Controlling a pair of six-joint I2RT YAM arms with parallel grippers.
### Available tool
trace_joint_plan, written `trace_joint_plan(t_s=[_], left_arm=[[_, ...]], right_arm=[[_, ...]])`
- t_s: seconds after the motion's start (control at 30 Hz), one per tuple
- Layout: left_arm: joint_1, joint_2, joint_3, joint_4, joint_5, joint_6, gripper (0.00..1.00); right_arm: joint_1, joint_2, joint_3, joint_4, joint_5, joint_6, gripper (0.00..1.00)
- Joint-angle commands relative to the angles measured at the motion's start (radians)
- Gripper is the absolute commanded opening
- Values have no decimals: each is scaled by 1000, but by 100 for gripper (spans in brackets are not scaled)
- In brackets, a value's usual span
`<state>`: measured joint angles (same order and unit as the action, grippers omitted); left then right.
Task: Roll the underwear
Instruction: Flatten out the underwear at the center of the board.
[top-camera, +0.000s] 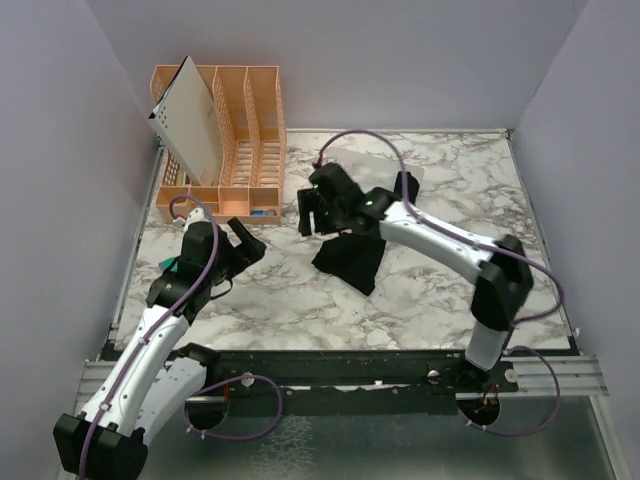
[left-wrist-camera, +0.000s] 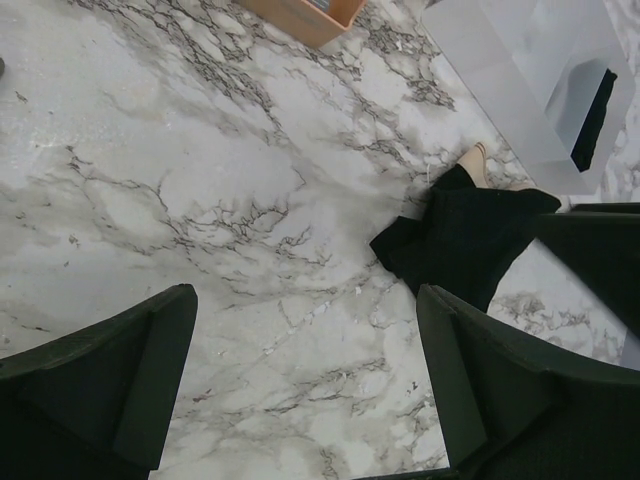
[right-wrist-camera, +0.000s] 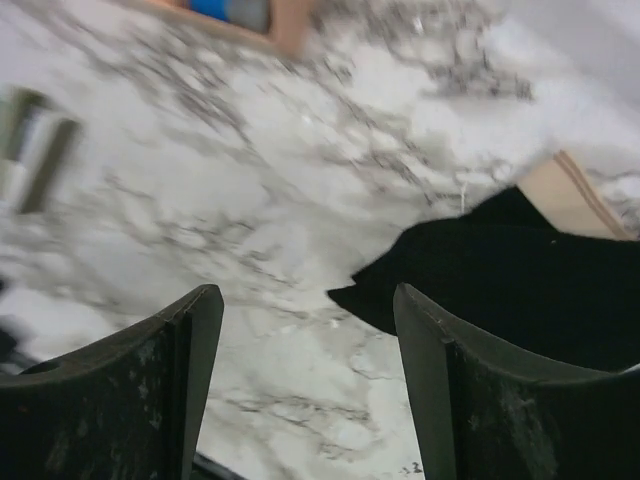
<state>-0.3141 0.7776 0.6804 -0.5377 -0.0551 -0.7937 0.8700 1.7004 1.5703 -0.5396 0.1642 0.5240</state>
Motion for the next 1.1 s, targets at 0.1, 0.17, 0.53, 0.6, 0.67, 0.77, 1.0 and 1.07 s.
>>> trace_joint_plan(t_s=[0.1,0.17,0.53,0.6,0.67,0.77,1.0,1.07], left_arm=[[5,-108,25,-76,-96,-46,99],[6,-119,18,-80,-98,-48,99],[6,-112,3,-77,-89,-48,99],[6,-112,2,-74,-85,-48,99],[6,-111,1,-73,-83,-48,99],[6,-111,-1,-73,-78,-47,99],[6,-100,-8,-68,-52,-37,99],[6,-95,-12,-57,-35,-33,99]], right_arm=[[63,342,185,-280,221,-4,79],[82,411,240,-337,285,-7,81],[108,379,182,-331,445,20,37],[108,363,171,-334,458,13,22],[106,364,174,-365,473,18,11],[99,347,142,-374,474,22,1],[62,227,28,-291,402,11,0],[53,187,3,-300,389,23,0]])
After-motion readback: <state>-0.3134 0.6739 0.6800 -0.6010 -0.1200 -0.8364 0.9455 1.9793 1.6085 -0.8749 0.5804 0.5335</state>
